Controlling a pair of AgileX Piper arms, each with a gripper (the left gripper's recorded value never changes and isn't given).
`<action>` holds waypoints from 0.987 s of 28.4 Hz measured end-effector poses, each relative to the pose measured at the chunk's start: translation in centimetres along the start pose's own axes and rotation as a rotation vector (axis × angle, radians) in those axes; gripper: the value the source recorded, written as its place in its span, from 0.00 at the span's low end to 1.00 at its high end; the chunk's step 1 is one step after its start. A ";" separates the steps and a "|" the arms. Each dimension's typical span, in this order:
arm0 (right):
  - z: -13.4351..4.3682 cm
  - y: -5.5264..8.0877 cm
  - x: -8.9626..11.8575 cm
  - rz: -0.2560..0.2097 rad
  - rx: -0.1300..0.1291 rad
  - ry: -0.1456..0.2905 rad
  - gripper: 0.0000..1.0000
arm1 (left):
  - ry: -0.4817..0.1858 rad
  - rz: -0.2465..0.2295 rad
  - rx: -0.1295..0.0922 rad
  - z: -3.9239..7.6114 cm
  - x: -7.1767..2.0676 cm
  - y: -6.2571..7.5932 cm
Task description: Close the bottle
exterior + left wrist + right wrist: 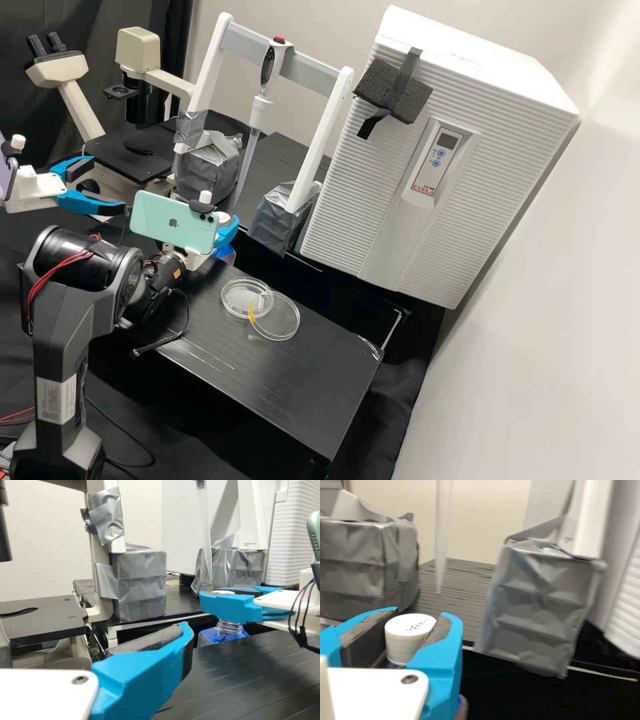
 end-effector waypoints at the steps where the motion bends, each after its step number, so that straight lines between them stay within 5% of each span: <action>1: 0.0 0.0 0.0 0.000 -0.002 0.000 0.00 | 0.000 0.000 0.000 0.0 0.00 0.0; 13: 0.8 -0.2 0.3 0.000 -0.006 -0.023 0.00 | 0.007 -0.001 -0.003 -0.1 0.02 -0.1; 21: 0.3 -0.5 0.2 -0.012 -0.005 -0.008 0.00 | 0.008 -0.001 -0.004 -0.1 0.02 -0.1; 28: -0.9 0.6 -0.5 0.004 0.010 0.021 0.00 | 0.010 0.000 -0.005 -0.1 0.02 -0.1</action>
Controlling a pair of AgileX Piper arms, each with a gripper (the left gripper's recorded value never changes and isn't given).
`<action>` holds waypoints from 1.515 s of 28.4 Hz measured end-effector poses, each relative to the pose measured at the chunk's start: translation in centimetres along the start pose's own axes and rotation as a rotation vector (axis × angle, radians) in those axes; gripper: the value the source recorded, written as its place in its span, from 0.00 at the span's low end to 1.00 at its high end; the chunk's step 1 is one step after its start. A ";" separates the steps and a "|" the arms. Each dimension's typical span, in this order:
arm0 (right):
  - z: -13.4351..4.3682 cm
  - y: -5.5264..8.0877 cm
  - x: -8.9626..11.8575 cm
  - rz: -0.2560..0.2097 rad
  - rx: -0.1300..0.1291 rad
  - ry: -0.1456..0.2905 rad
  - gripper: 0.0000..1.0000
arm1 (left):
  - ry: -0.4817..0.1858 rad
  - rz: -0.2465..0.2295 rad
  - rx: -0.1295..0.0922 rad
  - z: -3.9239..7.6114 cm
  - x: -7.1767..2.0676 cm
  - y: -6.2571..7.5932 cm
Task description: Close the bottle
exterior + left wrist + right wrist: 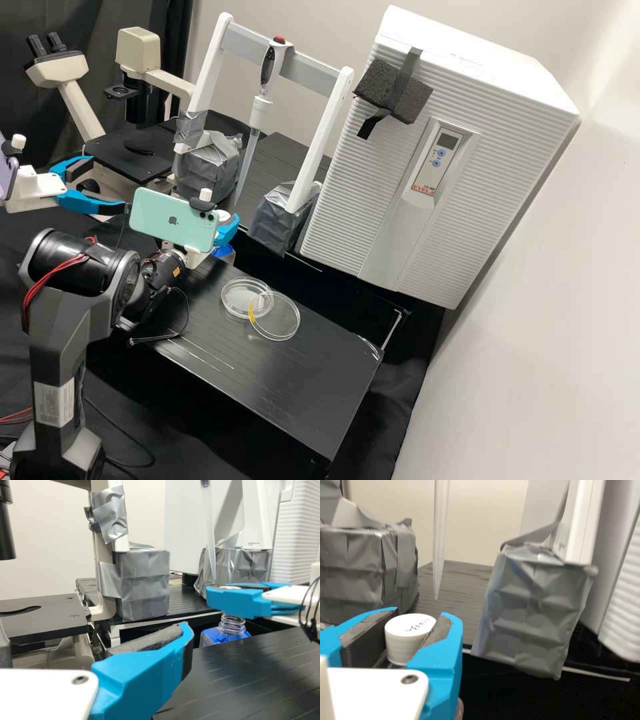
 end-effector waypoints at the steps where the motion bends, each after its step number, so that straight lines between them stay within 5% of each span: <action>1: -0.1 0.1 0.0 0.003 0.001 0.002 0.00 | 0.000 0.000 0.000 0.0 0.00 0.0; 43: 1.0 -0.6 -0.8 -0.015 -0.011 -0.026 0.00 | 0.002 0.001 -0.001 0.0 0.00 0.0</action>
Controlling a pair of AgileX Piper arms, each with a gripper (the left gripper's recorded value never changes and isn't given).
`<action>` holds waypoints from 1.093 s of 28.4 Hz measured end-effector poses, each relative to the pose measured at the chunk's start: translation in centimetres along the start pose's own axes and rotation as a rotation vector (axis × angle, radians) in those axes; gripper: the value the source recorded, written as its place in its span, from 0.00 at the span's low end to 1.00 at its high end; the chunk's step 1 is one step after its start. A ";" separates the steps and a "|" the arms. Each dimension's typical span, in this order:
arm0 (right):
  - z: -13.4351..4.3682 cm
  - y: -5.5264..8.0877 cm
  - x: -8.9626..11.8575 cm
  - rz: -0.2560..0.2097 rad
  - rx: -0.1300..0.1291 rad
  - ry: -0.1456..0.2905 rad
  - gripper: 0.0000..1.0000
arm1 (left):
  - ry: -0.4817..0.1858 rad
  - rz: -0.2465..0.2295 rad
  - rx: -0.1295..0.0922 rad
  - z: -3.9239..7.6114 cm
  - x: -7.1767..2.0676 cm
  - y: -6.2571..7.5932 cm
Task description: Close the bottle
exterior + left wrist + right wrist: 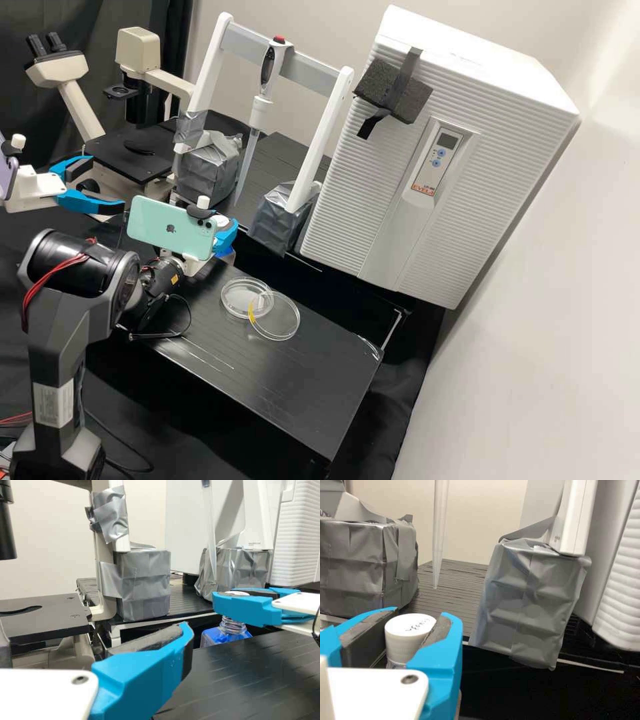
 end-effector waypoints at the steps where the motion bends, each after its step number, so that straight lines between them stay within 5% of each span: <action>1: 0.0 0.1 0.0 0.002 0.001 0.002 0.00 | 0.000 0.000 0.000 0.0 0.00 0.0; 31: -0.2 -0.2 0.6 0.000 0.002 0.004 0.00 | 0.003 0.001 0.000 -0.1 0.00 0.0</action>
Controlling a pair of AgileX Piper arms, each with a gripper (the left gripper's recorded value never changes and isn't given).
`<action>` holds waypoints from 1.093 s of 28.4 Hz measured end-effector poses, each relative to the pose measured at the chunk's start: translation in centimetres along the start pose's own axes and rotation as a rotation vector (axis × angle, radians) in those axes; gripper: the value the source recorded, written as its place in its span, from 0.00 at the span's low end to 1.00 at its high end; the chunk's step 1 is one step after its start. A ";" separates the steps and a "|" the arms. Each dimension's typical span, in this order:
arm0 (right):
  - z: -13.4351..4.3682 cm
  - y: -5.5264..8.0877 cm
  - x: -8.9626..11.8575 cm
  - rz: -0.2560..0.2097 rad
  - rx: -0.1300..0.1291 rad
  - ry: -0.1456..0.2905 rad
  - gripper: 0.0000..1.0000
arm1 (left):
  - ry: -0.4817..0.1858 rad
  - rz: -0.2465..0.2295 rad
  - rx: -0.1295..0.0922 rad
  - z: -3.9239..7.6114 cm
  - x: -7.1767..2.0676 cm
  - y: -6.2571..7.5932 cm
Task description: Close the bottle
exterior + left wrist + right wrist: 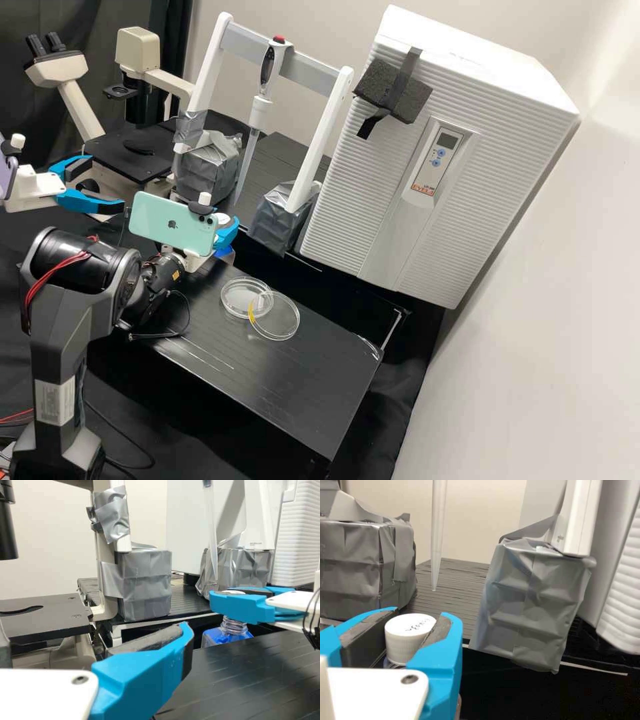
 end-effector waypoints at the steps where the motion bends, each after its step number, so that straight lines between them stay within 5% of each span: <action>1: 0.1 -0.1 -0.1 -0.003 -0.001 -0.001 0.00 | 0.000 0.000 0.000 0.0 0.00 0.0; 31: -0.2 -1.0 -0.7 -0.025 0.003 0.002 0.00 | 0.000 0.000 0.000 0.0 0.00 0.0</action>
